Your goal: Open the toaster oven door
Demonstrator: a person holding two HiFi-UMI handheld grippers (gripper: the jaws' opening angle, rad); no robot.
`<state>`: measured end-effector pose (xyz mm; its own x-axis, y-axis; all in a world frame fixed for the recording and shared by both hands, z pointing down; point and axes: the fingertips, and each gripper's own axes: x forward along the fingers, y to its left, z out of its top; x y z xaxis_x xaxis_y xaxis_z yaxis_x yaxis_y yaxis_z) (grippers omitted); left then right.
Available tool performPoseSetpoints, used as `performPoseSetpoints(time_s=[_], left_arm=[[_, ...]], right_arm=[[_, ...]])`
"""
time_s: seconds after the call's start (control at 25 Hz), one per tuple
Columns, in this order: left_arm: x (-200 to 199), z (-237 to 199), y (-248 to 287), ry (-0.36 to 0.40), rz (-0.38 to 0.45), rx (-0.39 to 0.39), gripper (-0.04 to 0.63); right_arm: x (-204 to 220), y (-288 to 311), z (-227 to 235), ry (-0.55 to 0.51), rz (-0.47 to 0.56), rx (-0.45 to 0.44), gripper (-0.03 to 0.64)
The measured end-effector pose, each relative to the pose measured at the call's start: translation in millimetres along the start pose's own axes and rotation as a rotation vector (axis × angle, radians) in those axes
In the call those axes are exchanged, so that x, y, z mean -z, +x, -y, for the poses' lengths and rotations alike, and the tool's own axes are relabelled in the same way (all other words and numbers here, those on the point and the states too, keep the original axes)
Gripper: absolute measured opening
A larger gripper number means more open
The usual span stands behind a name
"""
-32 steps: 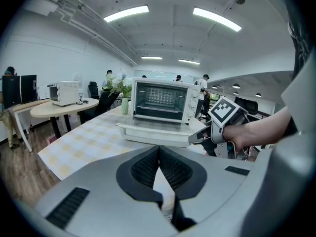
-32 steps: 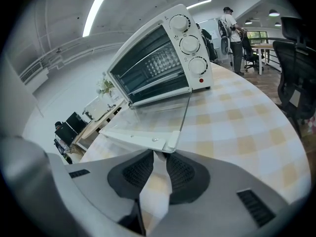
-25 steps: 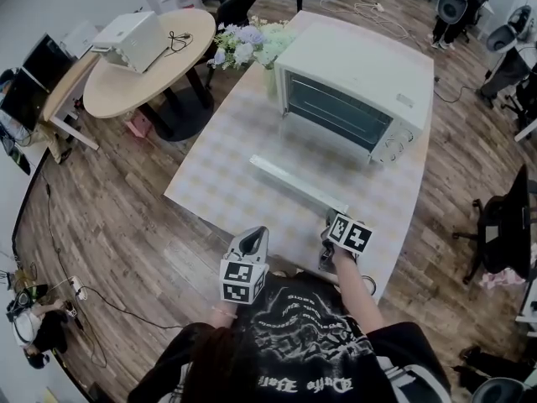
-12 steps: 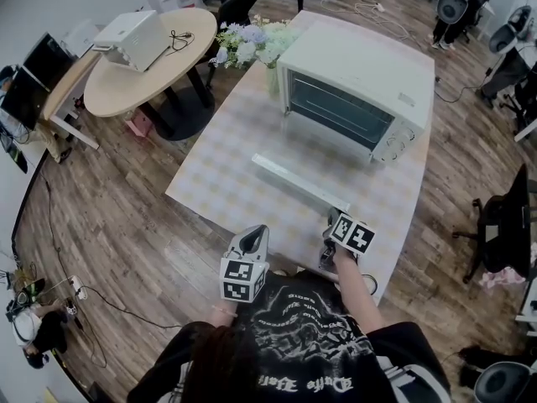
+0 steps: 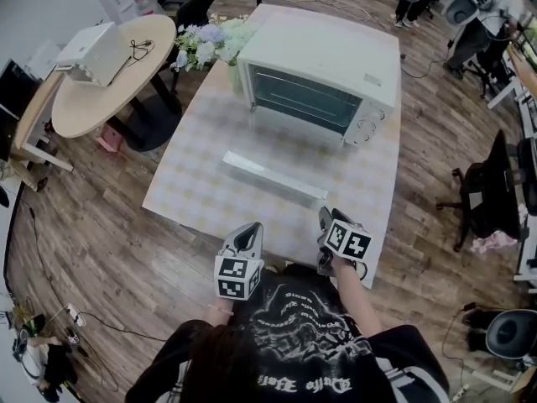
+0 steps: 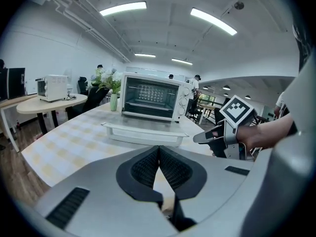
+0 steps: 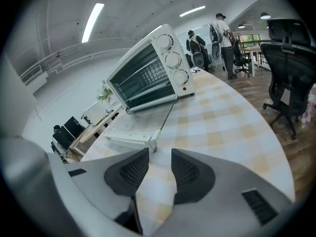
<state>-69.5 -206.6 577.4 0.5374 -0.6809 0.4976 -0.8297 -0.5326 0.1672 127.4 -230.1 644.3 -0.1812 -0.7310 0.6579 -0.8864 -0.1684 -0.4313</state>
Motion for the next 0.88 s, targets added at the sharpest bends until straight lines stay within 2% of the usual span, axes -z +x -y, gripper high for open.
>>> performPoseSetpoints(time_s=[0.24,0.36,0.56,0.72,0.88], left_arm=[[-8,23,16,0.031,0.003,0.091,0.018],[-19,33,18,0.048,0.033,0.121,0.018],[-46,41,11,0.109,0.132,0.139,0.018],[-53,38,8,0.096,0.157,0.133,0.018],[-55,32,4,0.085,0.171,0.118,0.018]], right_arm=[[-31,-41,1,-0.102,0.164,0.003,0.149],[-48,-63,-7,-0.164,0.245,-0.007,0.149],[-66,-99,-21,-0.290,0.355,-0.007,0.149],[-67,-124,-20,-0.393,0.398,0.049,0.149],[-65,-139,-15,-0.399,0.419,0.064,0.149]])
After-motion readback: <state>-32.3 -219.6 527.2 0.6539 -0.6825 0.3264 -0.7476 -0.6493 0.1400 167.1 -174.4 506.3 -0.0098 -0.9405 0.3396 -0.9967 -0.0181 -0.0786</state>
